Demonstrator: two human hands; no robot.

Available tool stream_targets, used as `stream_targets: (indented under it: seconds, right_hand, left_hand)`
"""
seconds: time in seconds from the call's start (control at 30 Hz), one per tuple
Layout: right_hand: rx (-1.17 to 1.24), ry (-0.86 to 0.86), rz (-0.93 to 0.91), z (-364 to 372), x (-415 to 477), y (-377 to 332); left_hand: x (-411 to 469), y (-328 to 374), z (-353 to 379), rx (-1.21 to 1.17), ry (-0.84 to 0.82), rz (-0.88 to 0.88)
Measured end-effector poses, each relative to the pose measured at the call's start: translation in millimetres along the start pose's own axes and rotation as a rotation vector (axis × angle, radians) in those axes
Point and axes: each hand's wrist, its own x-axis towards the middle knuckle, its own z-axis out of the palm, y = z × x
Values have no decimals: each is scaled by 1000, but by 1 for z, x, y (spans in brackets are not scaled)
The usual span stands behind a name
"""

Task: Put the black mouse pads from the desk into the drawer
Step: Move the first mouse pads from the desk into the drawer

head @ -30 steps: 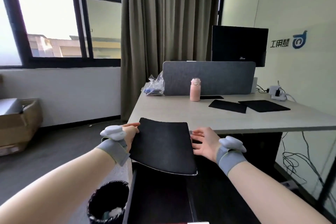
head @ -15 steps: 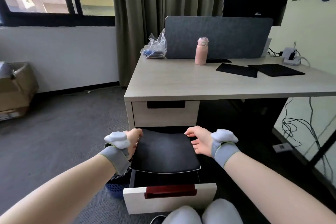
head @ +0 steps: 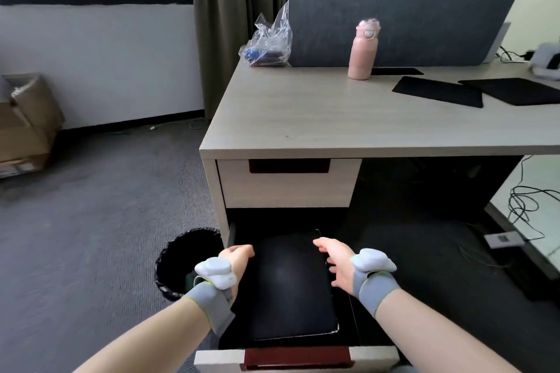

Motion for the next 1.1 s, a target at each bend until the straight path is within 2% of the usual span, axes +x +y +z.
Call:
stream_targets:
  seconds: [0.3, 0.73, 0.87, 1.03, 1.1]
  right_hand:
    - [21, -123, -29, -7, -21, -18]
    - [132, -259, -316, -50, -198, -26]
    - [94, -261, -390, -63, -227, -35]
    - [101, -230, -432, -87, -218, -67]
    - [97, -210, -400, -104, -186, -98]
  left_hand:
    - [-24, 22, 4, -2, -142, 52]
    - [-201, 63, -12, 78, -380, 330]
    - [-226, 74, -8, 73, -438, 410]
    - [-229, 95, 25, 86, -531, 405]
    - [-208, 120, 63, 110, -542, 393]
